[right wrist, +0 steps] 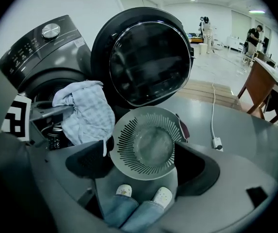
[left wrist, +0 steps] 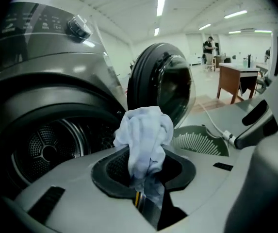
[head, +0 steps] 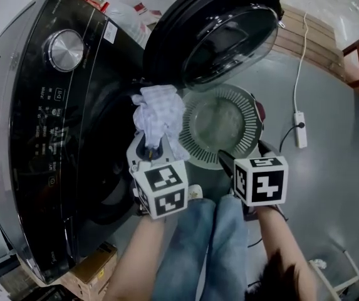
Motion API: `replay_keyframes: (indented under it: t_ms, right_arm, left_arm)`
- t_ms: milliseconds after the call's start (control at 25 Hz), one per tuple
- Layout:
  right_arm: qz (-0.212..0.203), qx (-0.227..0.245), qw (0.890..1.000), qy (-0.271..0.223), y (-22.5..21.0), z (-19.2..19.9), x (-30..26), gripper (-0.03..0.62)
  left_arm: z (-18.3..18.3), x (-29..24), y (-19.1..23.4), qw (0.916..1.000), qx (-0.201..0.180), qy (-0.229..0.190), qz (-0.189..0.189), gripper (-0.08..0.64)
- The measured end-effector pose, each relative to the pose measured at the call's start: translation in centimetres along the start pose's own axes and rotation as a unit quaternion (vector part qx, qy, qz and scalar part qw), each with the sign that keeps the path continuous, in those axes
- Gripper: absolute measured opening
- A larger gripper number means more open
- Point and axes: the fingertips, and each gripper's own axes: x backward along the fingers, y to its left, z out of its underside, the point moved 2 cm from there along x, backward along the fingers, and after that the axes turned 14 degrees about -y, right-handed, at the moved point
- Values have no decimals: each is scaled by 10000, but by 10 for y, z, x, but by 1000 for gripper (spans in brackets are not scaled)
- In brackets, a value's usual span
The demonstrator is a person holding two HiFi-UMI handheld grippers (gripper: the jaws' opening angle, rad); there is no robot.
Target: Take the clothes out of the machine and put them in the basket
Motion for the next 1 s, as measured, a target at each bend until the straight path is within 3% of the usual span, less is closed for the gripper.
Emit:
replay_keyframes:
  t_ms: [280, 440, 1000]
  right_arm:
    - [262, -325, 9991, -24, -19, 13, 10, 456]
    - [452, -628, 9970, -38, -37, 23, 14, 456]
    - [420, -866, 9953, -110, -58, 37, 2, 456]
  left_arm:
    - [-45, 10, -42, 9925, 486, -359, 1066, 106]
    - [-56, 9, -74, 9866, 469, -456, 1495, 106]
    - [-4, -35, -140, 9763, 447, 348, 2088, 107]
